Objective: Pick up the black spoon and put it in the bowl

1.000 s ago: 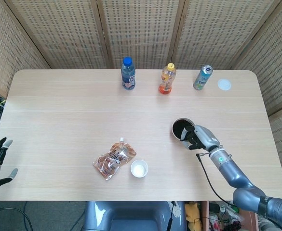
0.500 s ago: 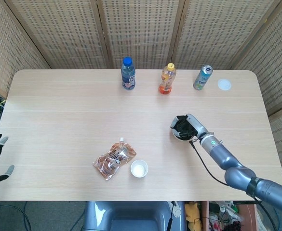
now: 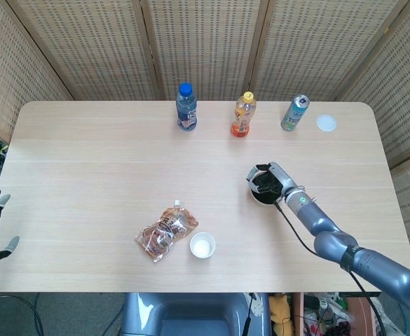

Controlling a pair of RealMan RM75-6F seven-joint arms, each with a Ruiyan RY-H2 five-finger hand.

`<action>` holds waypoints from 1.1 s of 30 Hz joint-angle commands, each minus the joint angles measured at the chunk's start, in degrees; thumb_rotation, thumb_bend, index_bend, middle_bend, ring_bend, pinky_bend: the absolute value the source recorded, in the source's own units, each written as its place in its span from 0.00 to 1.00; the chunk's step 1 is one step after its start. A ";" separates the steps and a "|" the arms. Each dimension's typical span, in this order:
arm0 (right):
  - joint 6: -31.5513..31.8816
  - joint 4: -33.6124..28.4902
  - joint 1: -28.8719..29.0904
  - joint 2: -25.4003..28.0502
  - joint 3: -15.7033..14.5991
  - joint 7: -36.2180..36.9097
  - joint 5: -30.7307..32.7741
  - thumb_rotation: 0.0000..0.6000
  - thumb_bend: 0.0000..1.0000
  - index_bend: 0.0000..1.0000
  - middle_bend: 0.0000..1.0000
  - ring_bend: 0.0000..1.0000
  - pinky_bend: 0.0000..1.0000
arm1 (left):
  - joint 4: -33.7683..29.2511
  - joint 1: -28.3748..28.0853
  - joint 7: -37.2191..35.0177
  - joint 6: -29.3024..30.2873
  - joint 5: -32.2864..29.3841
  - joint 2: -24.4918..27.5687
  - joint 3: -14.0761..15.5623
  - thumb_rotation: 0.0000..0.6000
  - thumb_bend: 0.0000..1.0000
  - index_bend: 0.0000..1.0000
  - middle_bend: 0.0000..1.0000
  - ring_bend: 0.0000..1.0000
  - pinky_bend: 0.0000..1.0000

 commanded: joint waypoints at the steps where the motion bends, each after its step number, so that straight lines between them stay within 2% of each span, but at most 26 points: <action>1: -0.85 1.89 0.19 -0.75 -1.02 0.10 0.04 1.00 0.86 0.70 0.98 1.00 1.00 | -0.18 -0.01 0.11 -0.10 -0.03 0.04 0.09 1.00 0.32 0.00 0.00 0.00 0.00; 10: -2.77 7.91 0.34 -1.79 -2.52 0.22 0.50 1.00 0.86 0.70 0.98 1.00 1.00 | -0.86 -0.01 0.75 -0.47 -0.17 0.02 0.39 1.00 0.32 0.00 0.00 0.00 0.00; 22: -5.96 15.00 3.71 -4.47 -1.31 0.18 0.45 1.00 0.86 0.70 0.98 1.00 1.00 | -1.62 0.40 1.45 -0.41 -0.53 0.22 0.74 1.00 0.32 0.00 0.00 0.00 0.00; 25: -6.23 15.21 4.12 -4.83 -1.14 0.11 0.34 1.00 0.86 0.70 0.98 1.00 1.00 | -1.61 0.50 1.47 -0.39 -0.60 0.21 0.80 1.00 0.32 0.00 0.00 0.00 0.00; 33: -5.93 9.17 2.71 -3.14 -1.09 -0.24 -1.06 1.00 0.86 0.70 0.98 1.00 1.00 | -1.27 0.45 1.18 -0.68 -0.62 -0.06 0.88 1.00 0.32 0.00 0.00 0.00 0.00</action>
